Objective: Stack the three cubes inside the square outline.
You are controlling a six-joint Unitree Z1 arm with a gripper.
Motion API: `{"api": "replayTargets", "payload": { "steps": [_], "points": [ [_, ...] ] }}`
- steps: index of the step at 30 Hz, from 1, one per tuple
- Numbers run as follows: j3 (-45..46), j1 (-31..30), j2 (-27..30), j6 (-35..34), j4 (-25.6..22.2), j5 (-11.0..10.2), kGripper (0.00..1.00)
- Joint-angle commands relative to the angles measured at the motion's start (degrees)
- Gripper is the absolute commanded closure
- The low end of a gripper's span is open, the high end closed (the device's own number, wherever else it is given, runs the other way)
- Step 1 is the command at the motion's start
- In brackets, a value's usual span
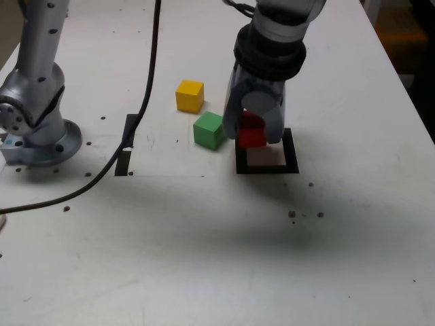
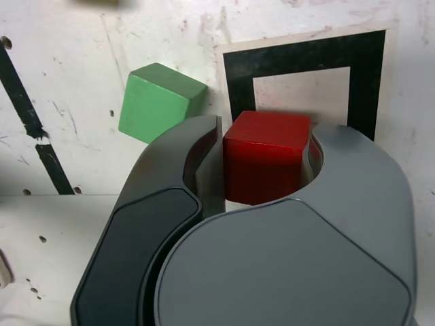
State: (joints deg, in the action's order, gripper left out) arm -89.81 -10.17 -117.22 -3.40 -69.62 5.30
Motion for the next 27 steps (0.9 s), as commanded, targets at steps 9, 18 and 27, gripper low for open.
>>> {"api": "replayTargets", "payload": {
  "steps": [9,18,27],
  "points": [
    [-2.17,-0.02,-3.52,-0.03,0.54,-0.27,0.76],
    [-3.05,-0.02,-5.32,0.03,0.69,-0.56,0.74],
    [-2.83,0.01,-5.21,0.68,-0.01,0.21,0.10]
  ]
}}
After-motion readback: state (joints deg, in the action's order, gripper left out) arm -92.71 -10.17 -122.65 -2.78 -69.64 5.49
